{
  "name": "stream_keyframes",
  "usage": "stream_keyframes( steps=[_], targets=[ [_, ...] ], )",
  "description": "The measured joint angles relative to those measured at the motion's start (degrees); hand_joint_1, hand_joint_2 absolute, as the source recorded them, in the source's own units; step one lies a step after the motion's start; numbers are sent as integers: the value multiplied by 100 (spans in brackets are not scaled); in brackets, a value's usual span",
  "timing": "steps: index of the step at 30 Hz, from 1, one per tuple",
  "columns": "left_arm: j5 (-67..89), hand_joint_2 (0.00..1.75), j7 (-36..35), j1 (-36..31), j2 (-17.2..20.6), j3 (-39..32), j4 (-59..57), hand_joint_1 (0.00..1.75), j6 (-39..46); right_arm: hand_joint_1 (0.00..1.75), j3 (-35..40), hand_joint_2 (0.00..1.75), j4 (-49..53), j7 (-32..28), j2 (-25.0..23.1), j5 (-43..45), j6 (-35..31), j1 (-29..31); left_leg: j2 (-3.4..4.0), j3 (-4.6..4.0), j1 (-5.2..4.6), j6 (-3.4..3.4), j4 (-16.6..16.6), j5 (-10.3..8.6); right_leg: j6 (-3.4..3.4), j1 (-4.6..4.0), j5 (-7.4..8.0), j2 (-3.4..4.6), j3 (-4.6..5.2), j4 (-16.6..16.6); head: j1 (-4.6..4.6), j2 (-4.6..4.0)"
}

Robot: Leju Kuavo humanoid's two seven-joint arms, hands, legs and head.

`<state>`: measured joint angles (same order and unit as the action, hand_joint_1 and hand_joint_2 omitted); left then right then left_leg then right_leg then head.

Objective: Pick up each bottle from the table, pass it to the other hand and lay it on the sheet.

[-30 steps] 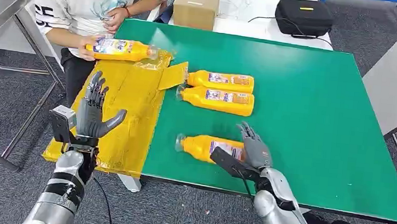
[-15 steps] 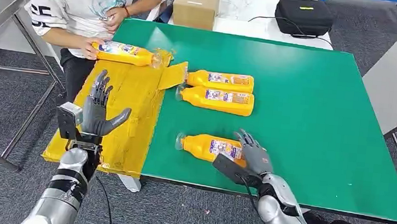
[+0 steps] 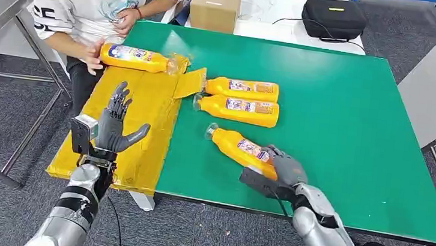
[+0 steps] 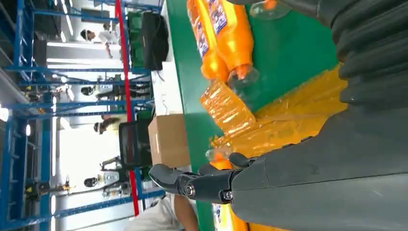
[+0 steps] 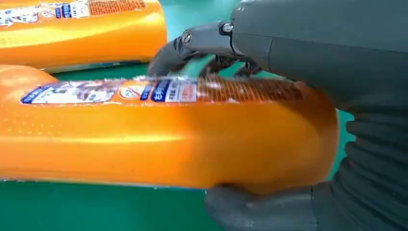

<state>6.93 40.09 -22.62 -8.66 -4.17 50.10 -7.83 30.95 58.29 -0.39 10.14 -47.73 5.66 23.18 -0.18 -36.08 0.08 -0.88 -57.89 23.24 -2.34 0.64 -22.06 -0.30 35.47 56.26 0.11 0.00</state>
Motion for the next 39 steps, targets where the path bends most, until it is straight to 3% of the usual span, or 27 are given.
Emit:
stream_keyframes(
  steps=[11,18,20,23,27,33,39],
  targets=[
    [17,175,0,-249,15,31,-367,0,-256,175,367,175,-879,-398,57,728,461,756,24,45,2,5,1,4,8,-2,8,23,-32,-1,0,0],
    [26,175,0,-318,17,94,-505,0,-253,175,481,175,-1119,-468,59,968,430,890,32,51,2,5,1,3,14,-2,16,26,-36,-1,0,0],
    [20,175,-28,-328,17,98,-527,0,-204,175,476,175,-1119,-481,20,1153,146,852,30,51,2,4,1,2,14,-2,16,26,-37,-1,0,0],
    [-53,175,-409,-326,13,98,-542,0,64,175,317,175,-823,-490,-160,1285,-850,509,27,43,3,5,1,0,14,-5,16,24,-35,2,0,0],
    [-94,175,-719,-308,-48,177,-540,0,315,175,70,175,-235,-605,-715,1193,-1806,-35,29,20,7,7,1,-1,15,-8,15,25,-8,4,-4,0],
    [-92,175,-776,-296,-109,256,-540,0,365,175,-68,175,136,-647,-1128,1189,-1902,-301,22,-8,7,7,1,-1,17,-6,11,22,13,4,-2,0],
    [-372,175,-1113,-284,-149,424,-531,0,288,175,-214,175,280,-1183,-1533,1502,-2440,-457,25,-18,0,6,1,0,14,-1,13,23,23,1,0,0]
  ],
)
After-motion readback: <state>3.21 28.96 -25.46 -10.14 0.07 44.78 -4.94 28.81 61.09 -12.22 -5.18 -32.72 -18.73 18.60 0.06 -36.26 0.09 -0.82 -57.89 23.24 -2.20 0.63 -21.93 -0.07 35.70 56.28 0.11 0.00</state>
